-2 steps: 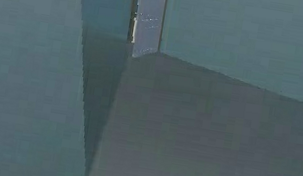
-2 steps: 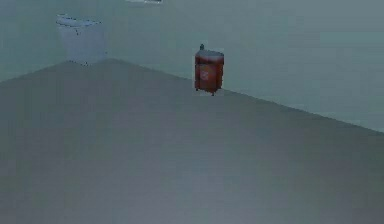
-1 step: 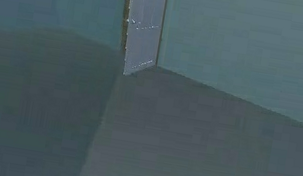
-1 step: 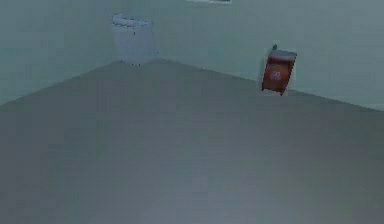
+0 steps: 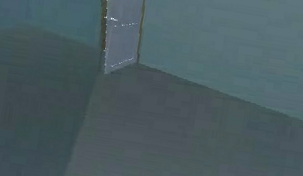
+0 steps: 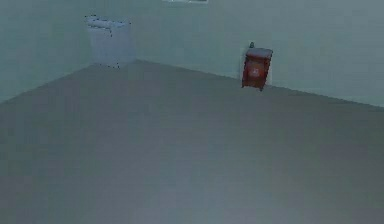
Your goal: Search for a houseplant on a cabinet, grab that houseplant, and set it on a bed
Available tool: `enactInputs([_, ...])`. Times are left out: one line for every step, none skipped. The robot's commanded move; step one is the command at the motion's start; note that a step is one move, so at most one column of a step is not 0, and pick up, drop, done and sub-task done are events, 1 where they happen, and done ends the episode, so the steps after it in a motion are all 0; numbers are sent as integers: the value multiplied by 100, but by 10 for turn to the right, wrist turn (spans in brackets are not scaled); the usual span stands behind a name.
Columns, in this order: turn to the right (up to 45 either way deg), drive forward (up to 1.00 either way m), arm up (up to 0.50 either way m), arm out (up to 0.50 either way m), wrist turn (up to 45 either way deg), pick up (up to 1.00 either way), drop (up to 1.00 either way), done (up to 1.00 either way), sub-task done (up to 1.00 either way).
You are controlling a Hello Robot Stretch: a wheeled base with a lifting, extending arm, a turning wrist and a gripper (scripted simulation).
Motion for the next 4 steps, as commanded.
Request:
enactInputs([0, 25, 0, 0, 0, 0, 0, 0, 0])
enactInputs([0, 10, 0, 0, 0, 0, 0, 0, 0])
enactInputs([-300, 0, 0, 0, 0, 0, 0, 0, 0])
enactInputs([0, 100, 0, 0, 0, 0, 0, 0, 0])
